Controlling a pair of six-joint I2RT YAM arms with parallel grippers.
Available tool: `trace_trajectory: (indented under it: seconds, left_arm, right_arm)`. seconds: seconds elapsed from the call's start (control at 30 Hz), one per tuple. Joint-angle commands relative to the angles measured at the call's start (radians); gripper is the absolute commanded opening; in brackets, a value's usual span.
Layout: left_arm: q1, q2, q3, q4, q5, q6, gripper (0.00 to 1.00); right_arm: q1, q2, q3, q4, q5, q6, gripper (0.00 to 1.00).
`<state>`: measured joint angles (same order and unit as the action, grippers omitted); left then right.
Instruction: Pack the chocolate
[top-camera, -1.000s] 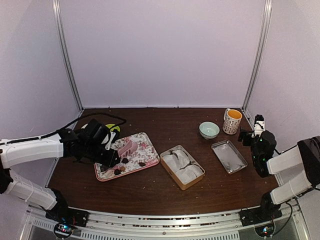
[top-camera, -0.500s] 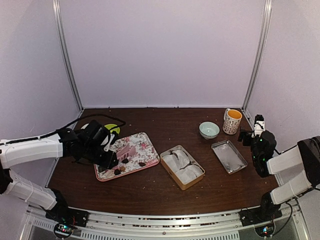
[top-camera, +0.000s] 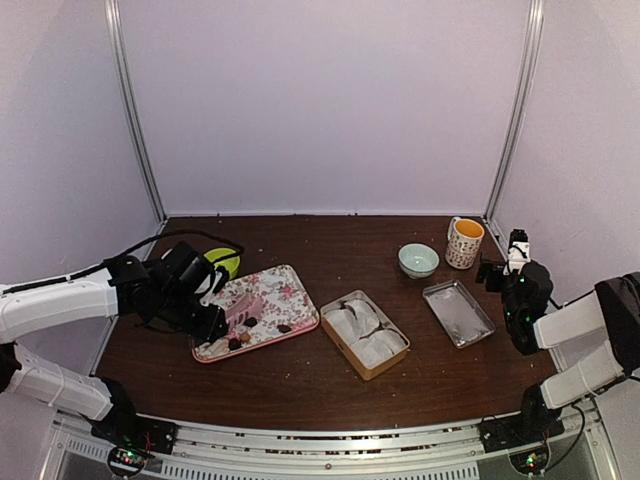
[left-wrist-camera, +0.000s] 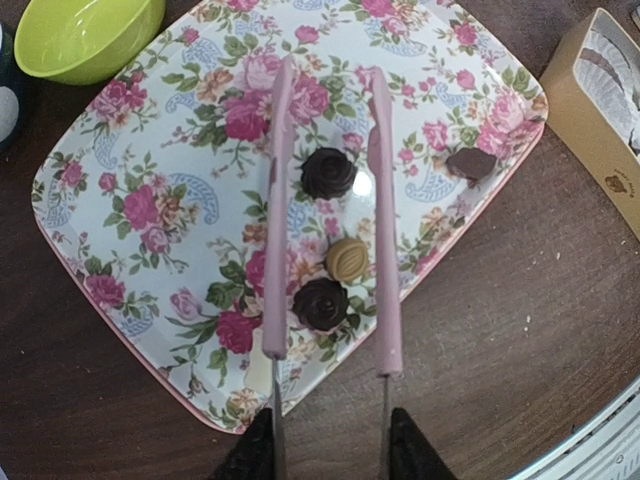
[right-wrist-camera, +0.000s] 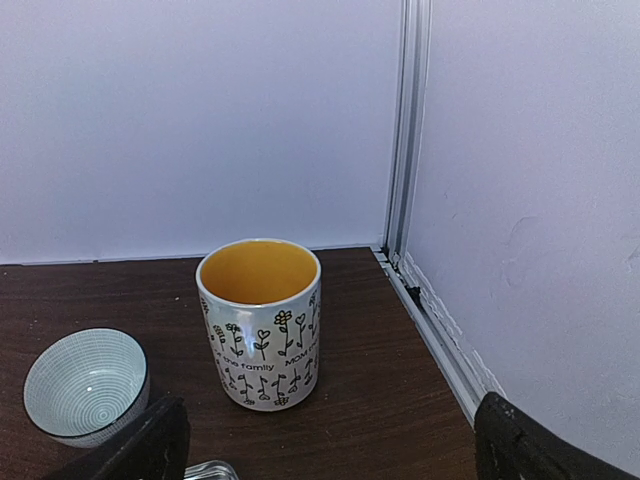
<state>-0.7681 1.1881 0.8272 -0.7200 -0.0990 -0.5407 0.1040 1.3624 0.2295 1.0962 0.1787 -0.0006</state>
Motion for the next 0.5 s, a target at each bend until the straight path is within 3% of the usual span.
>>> trace_trajectory:
  seconds: [0.0, 0.47]
  left_arm:
    - [-0.006, -0.016, 0.017, -0.012, -0.008, -0.014, 0.37]
    - [-0.007, 0.012, 0.004, -0.02, 0.008, -0.025, 0.37]
  right_arm:
    - [-0.007, -0.004, 0.014, 0.004, -0.004, 0.002, 1.0]
    - [-0.007, -0.005, 0.014, 0.004, -0.004, 0.002, 1.0]
